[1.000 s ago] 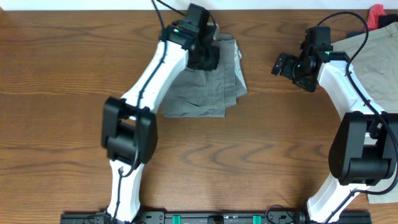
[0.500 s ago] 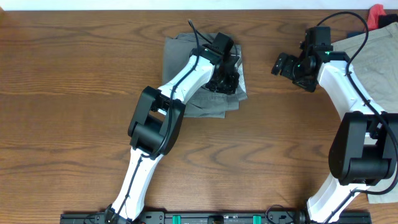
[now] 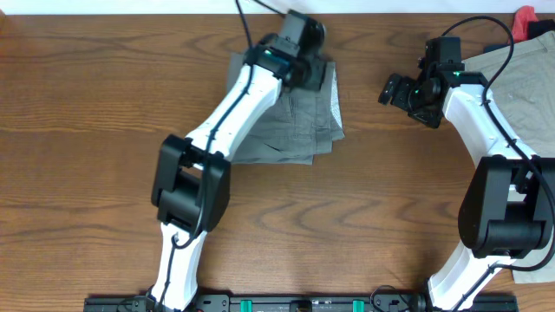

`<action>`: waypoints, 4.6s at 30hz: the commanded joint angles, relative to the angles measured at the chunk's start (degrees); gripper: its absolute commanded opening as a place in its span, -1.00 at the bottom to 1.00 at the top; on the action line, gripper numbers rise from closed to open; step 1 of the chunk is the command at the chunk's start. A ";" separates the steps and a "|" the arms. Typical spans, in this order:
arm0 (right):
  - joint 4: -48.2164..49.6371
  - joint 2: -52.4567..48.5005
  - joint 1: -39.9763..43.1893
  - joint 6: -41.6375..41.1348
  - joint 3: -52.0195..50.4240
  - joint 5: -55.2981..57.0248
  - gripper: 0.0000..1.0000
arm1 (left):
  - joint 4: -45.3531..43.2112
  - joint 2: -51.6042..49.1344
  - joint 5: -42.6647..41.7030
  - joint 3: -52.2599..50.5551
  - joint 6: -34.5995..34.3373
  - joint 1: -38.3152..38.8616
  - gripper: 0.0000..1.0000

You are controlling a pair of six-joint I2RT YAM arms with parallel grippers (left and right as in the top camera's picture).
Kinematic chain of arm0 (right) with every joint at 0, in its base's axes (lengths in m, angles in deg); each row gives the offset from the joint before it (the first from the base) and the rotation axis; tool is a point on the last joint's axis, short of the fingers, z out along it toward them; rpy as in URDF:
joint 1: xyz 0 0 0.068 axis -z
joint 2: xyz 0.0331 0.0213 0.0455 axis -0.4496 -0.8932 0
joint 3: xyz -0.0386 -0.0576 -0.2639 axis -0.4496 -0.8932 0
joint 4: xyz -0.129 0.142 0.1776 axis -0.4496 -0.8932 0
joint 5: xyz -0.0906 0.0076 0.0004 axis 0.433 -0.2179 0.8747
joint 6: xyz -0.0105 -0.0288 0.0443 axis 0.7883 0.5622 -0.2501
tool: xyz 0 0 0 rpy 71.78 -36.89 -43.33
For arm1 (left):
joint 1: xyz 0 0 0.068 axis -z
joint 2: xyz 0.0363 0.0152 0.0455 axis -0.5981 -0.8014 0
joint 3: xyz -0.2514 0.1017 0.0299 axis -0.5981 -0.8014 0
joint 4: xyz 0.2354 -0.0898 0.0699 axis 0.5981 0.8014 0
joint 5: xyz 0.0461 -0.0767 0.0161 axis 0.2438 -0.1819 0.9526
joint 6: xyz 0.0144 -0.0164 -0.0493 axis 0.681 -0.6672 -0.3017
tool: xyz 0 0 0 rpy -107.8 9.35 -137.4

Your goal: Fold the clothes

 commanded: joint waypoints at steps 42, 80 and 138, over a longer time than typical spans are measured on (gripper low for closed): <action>-0.02 -0.31 -0.50 0.83 0.94 -0.24 0.98 | 17.44 6.34 5.77 -0.50 0.09 -18.08 0.96; -0.02 -0.31 -0.74 0.83 0.94 -0.24 0.99 | -4.68 0.20 -11.28 -24.04 -5.33 -27.06 -0.88; -0.02 -0.31 -0.85 0.83 0.94 -0.24 0.99 | -20.70 -0.17 3.89 -24.11 -45.99 -45.40 -0.86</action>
